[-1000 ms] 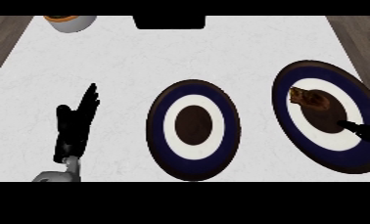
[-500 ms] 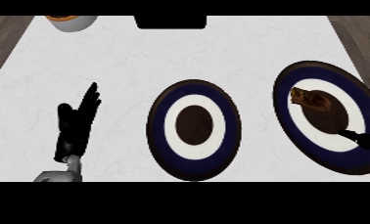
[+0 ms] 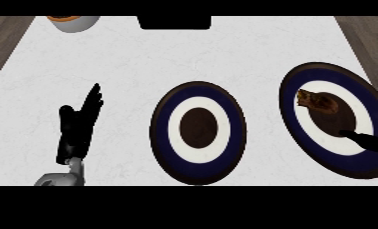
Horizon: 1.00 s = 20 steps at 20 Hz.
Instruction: Pick the sweet potato from the plate and place it in the plate
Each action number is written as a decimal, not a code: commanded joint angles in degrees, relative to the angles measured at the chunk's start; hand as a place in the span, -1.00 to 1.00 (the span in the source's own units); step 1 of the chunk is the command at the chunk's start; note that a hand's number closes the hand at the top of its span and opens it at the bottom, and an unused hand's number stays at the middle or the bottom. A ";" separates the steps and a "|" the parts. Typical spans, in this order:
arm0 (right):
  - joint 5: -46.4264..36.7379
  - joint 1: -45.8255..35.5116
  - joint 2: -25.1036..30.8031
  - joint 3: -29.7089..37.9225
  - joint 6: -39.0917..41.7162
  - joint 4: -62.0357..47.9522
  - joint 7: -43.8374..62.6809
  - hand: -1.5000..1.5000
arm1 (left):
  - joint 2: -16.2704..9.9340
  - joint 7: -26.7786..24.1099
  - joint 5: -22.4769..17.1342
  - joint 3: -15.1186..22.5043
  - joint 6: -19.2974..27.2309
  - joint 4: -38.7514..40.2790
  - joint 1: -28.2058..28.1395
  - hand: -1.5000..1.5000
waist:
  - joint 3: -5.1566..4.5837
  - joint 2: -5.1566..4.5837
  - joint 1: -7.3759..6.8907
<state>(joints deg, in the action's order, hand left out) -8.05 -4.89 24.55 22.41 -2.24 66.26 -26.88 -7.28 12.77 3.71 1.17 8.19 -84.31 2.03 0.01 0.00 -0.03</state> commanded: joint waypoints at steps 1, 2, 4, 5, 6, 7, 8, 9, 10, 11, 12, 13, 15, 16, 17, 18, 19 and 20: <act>-2.06 0.67 -1.42 -0.63 -1.98 -1.71 -1.99 -1.00 | 0.60 -0.74 0.23 -1.00 -0.68 0.08 -0.65 0.00 | -0.01 0.01 0.00; -0.12 -1.81 2.60 2.58 0.61 -8.70 -4.93 -1.00 | -0.52 2.68 0.97 -1.01 -0.28 -0.98 2.42 0.00 | 0.01 -0.03 -0.07; -1.43 -0.19 1.36 2.10 -1.60 -7.55 -5.52 -1.00 | 1.62 -3.27 1.84 -0.36 0.47 3.81 -0.16 0.00 | -0.01 -0.04 0.02; -1.99 -0.23 0.53 1.62 -3.10 -6.24 -3.79 -1.00 | 0.41 -3.39 0.71 -2.12 -0.69 4.32 0.03 0.00 | -0.02 -0.02 0.02; -1.23 -3.23 3.00 3.45 -2.25 -12.20 -5.04 -1.00 | 0.47 0.72 1.03 -1.11 -0.12 -2.24 -1.08 0.00 | 0.01 -0.02 -0.19; -0.76 -1.20 2.08 2.83 -2.15 -7.37 -2.58 -1.00 | 0.41 2.48 1.32 -1.34 -0.50 -2.21 -0.95 0.00 | -0.01 0.02 -0.03; -1.22 -2.35 3.44 3.10 -2.19 -8.48 -2.57 -1.00 | 0.39 3.01 0.87 -0.72 -1.36 -5.16 -2.74 0.00 | -0.01 0.02 -0.11; -0.71 -0.97 5.21 4.19 -0.07 -10.81 -5.61 -1.00 | 2.97 -1.18 2.69 -0.04 1.33 1.96 0.25 0.00 | -0.01 -0.02 0.05; -1.41 -0.54 2.10 3.19 -2.95 -10.94 -6.63 -1.00 | 1.50 0.83 2.08 -0.23 -0.69 -2.69 -1.59 0.00 | -0.01 0.01 -0.03; -1.00 3.34 1.87 2.53 -1.95 -1.84 -0.48 -1.00 | 2.14 -2.23 2.63 0.02 -0.02 -1.75 -3.68 0.00 | -0.03 0.06 0.13; -0.79 -3.35 5.60 4.73 -0.50 -16.49 -7.41 -1.00 | -0.48 -0.12 -0.29 -2.05 -3.16 -4.45 -4.93 0.00 | 0.01 -0.02 -0.30; -2.12 -2.51 4.53 3.69 -2.55 -14.95 -6.57 -1.00 | 0.37 0.87 0.25 -2.15 -2.79 -1.87 -0.97 0.00 | 0.00 -0.02 -0.09; -0.57 -5.01 7.82 6.13 -0.83 -21.14 -10.15 -1.00 | -0.19 1.58 0.44 -3.40 -2.24 -0.55 1.15 0.00 | 0.01 -0.05 -0.13; 0.39 0.36 5.95 5.95 -0.67 -14.78 -9.35 -1.00 | 1.24 0.43 1.10 -2.06 -1.82 -1.42 -0.56 0.00 | -0.01 0.02 0.08; -0.55 -0.03 6.84 5.88 -1.86 -14.48 -7.49 -1.00 | -0.04 0.23 0.34 -3.11 -3.17 -1.25 -0.83 0.00 | -0.02 0.01 0.05; 1.05 4.27 5.56 6.28 -0.41 -9.50 -7.37 -1.00 | 2.30 0.09 2.06 -1.14 -0.94 -1.49 -1.54 0.00 | -0.03 0.06 0.23; 1.63 -2.07 10.38 8.89 0.83 -19.68 -10.71 -1.00 | 1.62 2.67 2.62 -0.43 -1.19 -4.32 -1.29 0.00 | 0.02 -0.01 -0.12; 0.42 -5.12 7.70 7.42 -2.53 -23.24 -12.31 -1.00 | 2.25 3.15 2.23 -0.02 -1.61 -5.34 -2.56 0.00 | 0.02 -0.03 -0.26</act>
<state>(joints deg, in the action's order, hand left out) -7.84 -6.39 31.49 28.81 -3.30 49.66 -35.94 -5.92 14.22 5.33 -0.03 6.62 -87.23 0.55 0.01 0.00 -0.08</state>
